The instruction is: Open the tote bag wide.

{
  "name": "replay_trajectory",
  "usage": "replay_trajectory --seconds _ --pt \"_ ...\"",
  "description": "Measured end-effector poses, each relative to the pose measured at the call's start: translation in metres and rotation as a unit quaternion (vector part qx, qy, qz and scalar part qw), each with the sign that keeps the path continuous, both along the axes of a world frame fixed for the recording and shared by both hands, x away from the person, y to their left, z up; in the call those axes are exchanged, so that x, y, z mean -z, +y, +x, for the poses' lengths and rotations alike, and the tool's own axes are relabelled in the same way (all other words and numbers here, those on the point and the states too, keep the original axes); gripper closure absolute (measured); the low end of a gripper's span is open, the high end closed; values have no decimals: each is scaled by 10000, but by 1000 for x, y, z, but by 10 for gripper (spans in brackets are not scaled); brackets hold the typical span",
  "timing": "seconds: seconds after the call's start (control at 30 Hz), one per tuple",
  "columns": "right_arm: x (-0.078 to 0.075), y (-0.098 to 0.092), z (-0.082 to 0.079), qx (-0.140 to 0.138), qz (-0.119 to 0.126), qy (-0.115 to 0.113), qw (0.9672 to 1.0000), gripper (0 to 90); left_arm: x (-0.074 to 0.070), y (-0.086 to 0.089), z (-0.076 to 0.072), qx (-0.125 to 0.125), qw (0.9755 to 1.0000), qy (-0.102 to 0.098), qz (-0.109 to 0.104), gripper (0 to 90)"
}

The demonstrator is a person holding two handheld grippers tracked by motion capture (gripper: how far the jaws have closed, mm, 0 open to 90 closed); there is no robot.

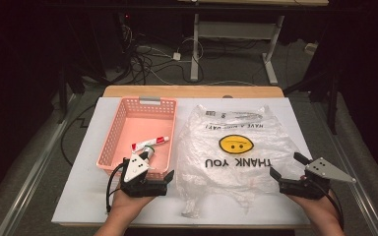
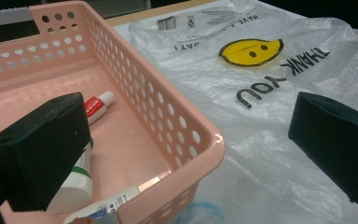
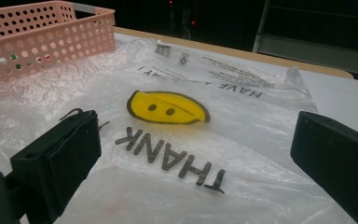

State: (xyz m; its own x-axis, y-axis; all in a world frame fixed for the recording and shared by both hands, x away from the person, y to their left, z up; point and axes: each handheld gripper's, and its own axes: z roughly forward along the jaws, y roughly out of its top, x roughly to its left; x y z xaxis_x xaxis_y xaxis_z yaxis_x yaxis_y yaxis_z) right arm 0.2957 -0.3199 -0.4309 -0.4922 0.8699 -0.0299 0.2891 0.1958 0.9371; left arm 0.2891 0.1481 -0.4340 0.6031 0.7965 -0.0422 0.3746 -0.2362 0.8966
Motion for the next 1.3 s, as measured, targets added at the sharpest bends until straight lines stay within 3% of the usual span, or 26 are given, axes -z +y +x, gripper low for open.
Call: replay_trajectory --seconds 0.5,0.87,0.97,1.3 --pt "-2 -19 2 246 -25 111 9996 29 -2 2 0 -39 10000 8 -15 0" --pt "2 -42 3 602 -62 274 9978 49 -2 2 2 -17 10000 43 -3 0" --pt "5 -51 4 751 -160 340 9965 93 -3 2 2 -13 10000 42 -14 0" --pt "14 -68 5 986 -163 710 9925 216 -4 -1 3 10 10000 89 10 0"
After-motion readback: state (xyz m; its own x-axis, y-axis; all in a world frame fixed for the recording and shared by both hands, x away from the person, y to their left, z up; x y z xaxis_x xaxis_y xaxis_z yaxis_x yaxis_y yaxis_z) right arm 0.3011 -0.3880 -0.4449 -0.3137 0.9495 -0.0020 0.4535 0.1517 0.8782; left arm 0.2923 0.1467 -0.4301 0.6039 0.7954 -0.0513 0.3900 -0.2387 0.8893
